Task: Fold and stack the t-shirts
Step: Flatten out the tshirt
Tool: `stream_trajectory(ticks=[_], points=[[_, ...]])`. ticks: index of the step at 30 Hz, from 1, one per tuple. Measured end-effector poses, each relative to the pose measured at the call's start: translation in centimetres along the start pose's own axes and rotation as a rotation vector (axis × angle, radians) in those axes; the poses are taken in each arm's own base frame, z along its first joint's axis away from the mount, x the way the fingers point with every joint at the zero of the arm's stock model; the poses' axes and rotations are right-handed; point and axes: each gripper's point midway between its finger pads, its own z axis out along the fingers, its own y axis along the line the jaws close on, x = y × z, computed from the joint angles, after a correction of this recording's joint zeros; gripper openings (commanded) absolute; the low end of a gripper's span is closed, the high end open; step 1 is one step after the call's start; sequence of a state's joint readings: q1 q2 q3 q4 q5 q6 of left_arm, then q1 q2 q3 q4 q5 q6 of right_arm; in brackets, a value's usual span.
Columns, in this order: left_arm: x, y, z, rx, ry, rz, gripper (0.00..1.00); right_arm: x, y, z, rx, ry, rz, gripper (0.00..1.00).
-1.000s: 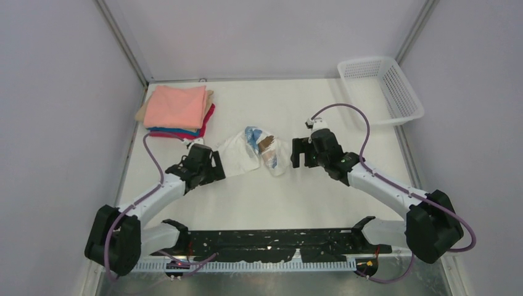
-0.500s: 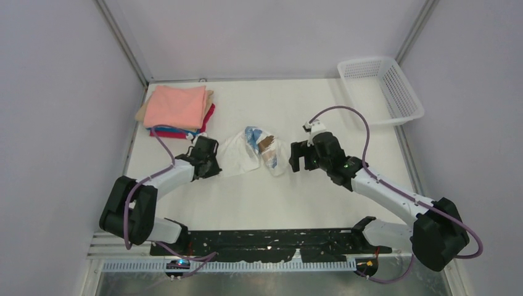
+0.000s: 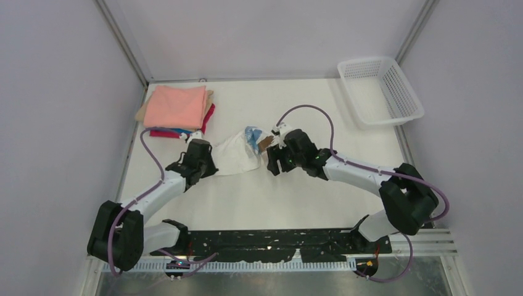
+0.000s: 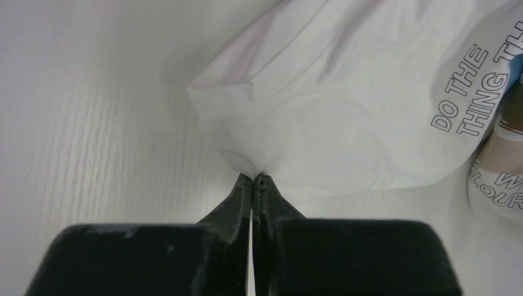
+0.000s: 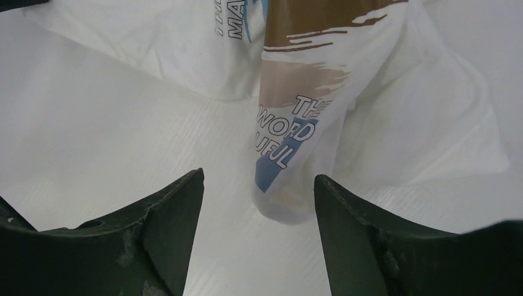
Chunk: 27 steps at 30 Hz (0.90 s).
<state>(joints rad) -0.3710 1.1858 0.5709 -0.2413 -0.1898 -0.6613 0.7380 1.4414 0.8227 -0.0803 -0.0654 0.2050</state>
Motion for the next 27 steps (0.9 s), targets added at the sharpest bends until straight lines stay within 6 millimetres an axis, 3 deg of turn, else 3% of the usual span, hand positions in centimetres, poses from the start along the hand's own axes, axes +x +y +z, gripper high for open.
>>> stream_trajectory(ticks=[2, 4, 5, 6, 7, 9, 12, 15, 18, 20, 23, 27], points=[[-0.1, 0.0, 0.0, 0.002, -0.002, 0.0, 0.0, 0.1, 0.3, 1.0, -0.005, 0.019, 0.003, 0.69], [-0.1, 0.0, 0.0, 0.003, -0.004, 0.0, 0.0, 0.6, 0.5, 1.8, -0.007, 0.044, 0.004, 0.57], [-0.1, -0.1, 0.0, 0.003, -0.005, 0.0, 0.0, 0.9, 0.6, 2.0, -0.006, 0.055, 0.003, 0.42], [-0.1, -0.1, -0.1, 0.004, -0.007, 0.001, 0.0, 1.4, 0.6, 2.3, -0.003, 0.068, 0.008, 0.35], [-0.2, -0.1, -0.1, 0.006, -0.009, 0.003, 0.0, 1.7, 0.5, 2.5, 0.001, 0.08, 0.011, 0.2], [-0.3, -0.1, -0.2, 0.009, -0.015, 0.004, 0.0, 2.2, 0.5, 2.7, 0.007, 0.094, 0.019, 0.08], [-0.9, 0.0, -0.6, 0.005, -0.043, -0.001, 0.0, 1.9, -0.1, 2.6, 0.044, 0.08, 0.035, 0.06], [-2.5, 0.0, -1.9, 0.007, -0.116, -0.016, 0.0, 0.4, -1.1, 1.2, 0.114, 0.028, 0.033, 0.06], [-5.2, -0.2, -4.5, 0.04, -0.243, -0.046, 0.0, -2.8, -2.2, -1.9, 0.198, -0.087, 0.021, 0.06], [-7.4, -0.5, -7.0, 0.079, -0.347, -0.071, 0.0, -5.8, -2.9, -5.3, 0.257, -0.202, 0.015, 0.06], [-11.3, -1.3, -12.0, 0.151, -0.52, -0.102, 0.0, -10.7, -3.4, -10.8, 0.325, -0.375, 0.005, 0.06], [-16.6, -2.2, -20.7, 0.262, -0.759, -0.132, 0.0, -16.9, -3.5, -19.4, 0.386, -0.616, -0.004, 0.06]])
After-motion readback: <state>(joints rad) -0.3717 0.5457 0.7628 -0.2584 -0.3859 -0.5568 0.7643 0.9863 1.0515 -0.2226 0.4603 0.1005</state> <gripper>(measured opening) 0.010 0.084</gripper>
